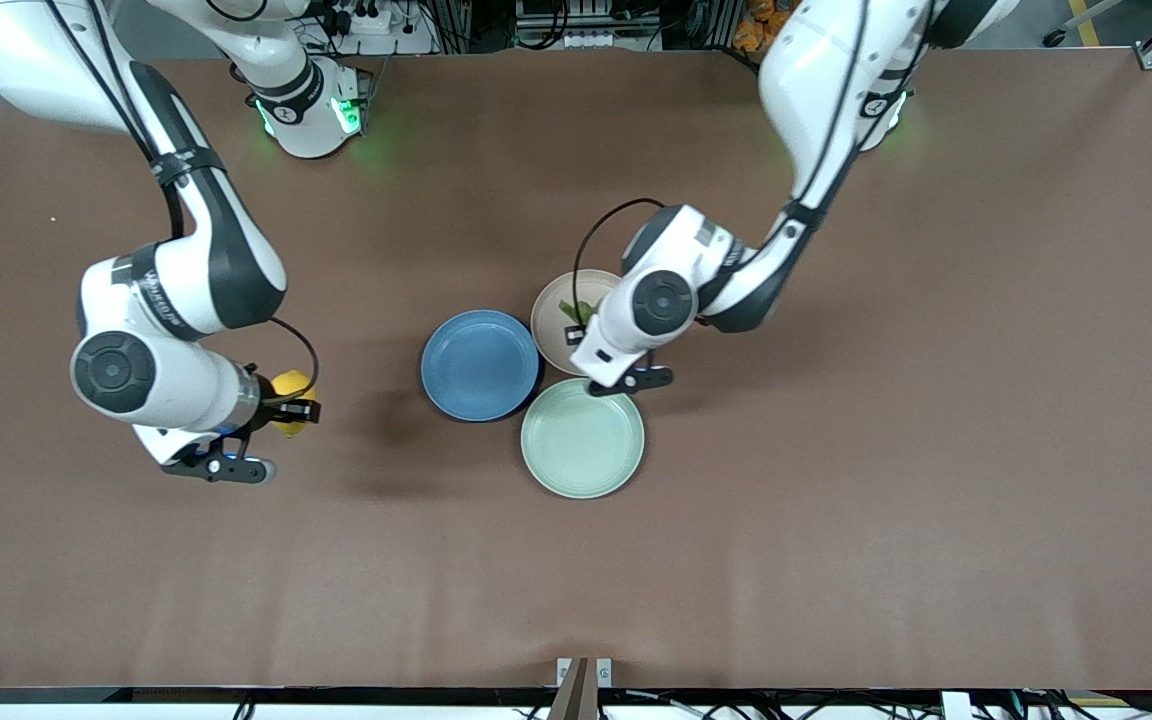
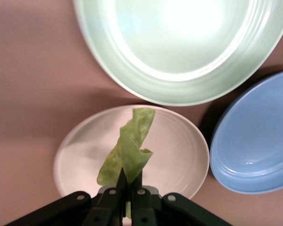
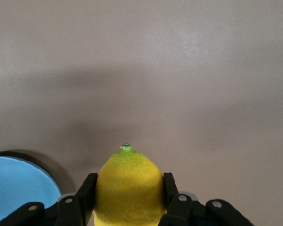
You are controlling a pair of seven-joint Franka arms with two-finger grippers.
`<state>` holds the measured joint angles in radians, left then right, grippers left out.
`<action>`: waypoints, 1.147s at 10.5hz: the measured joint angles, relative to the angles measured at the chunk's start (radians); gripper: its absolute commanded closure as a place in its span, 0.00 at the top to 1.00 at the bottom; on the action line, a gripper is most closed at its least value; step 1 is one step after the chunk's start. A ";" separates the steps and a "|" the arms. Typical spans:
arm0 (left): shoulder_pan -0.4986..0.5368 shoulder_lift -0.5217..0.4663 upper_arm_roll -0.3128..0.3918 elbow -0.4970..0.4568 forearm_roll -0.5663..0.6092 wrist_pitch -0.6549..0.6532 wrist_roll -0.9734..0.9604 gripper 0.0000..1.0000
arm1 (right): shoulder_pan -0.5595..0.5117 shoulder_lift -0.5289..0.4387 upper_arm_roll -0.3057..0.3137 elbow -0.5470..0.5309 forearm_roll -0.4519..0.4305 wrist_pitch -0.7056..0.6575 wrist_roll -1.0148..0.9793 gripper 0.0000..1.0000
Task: Pick lemon and lettuce from blue and beige plates
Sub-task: 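Lift the lemon with the right gripper while the left gripper lifts the lettuce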
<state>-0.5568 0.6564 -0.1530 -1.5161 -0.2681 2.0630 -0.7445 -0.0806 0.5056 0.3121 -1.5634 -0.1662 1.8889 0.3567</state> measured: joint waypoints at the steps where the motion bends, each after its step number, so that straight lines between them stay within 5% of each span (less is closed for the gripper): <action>1: 0.043 -0.049 0.003 0.002 0.000 -0.062 0.001 0.02 | 0.004 -0.001 -0.015 -0.002 0.001 0.010 -0.025 0.00; 6: 0.280 -0.202 0.011 0.000 0.114 -0.240 0.123 0.01 | 0.010 0.008 -0.090 -0.184 0.003 0.338 -0.165 0.00; 12: 0.633 -0.192 0.014 -0.036 0.124 -0.283 0.486 0.02 | 0.009 0.026 -0.178 -0.275 -0.003 0.452 -0.212 0.00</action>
<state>0.0757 0.4644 -0.1394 -1.5518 -0.1437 1.7804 -0.2581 -0.0720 0.5316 0.1338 -1.8381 -0.1687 2.3414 0.1450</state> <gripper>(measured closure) 0.974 0.392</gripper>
